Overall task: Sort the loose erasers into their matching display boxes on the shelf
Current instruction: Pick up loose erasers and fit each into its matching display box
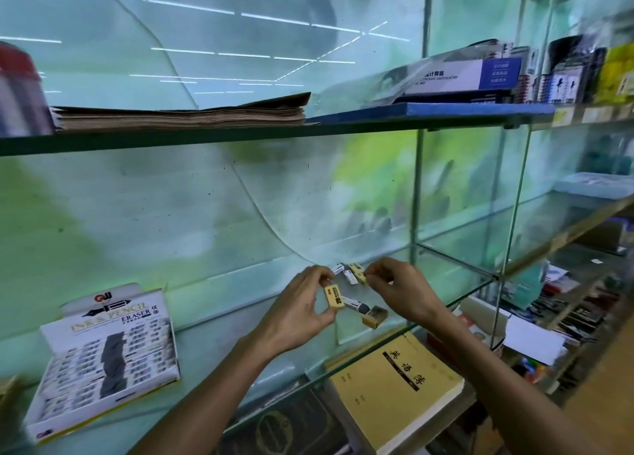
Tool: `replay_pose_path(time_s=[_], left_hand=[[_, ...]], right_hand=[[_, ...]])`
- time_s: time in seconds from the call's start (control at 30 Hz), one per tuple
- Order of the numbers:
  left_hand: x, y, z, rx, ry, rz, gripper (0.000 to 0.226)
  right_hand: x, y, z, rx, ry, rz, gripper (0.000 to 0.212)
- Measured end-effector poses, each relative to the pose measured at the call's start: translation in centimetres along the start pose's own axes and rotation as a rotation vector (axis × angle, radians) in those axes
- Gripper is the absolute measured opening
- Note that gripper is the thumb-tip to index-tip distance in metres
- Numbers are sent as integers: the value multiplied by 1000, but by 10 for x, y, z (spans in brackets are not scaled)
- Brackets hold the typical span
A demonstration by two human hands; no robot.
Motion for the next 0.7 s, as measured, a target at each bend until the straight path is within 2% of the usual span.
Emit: replay_pose_path(time_s=[0.2, 0.4, 0.6, 0.7], left_hand=[[17, 37, 8, -70, -103, -152, 53], [38, 54, 14, -118, -124, -142, 52], [68, 83, 35, -106, -59, -189, 60], [85, 101, 47, -118, -26, -234, 55]], right_hand=[[4, -17, 33, -398, -77, 91, 9], [9, -49, 74, -699, -82, 275, 23], [5, -81, 99, -964, -135, 322, 21], [5, -97, 113, -1081, -162, 322, 22]])
Point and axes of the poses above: each hand's wrist, its own x-axis away from the middle knuckle, its own y-axis out of the back of the hand, z = x × y, the point moved 5 cm from there along -x, towards the middle knuckle, and after that the axes turned 1 degree about z, right-handed, at the moved point
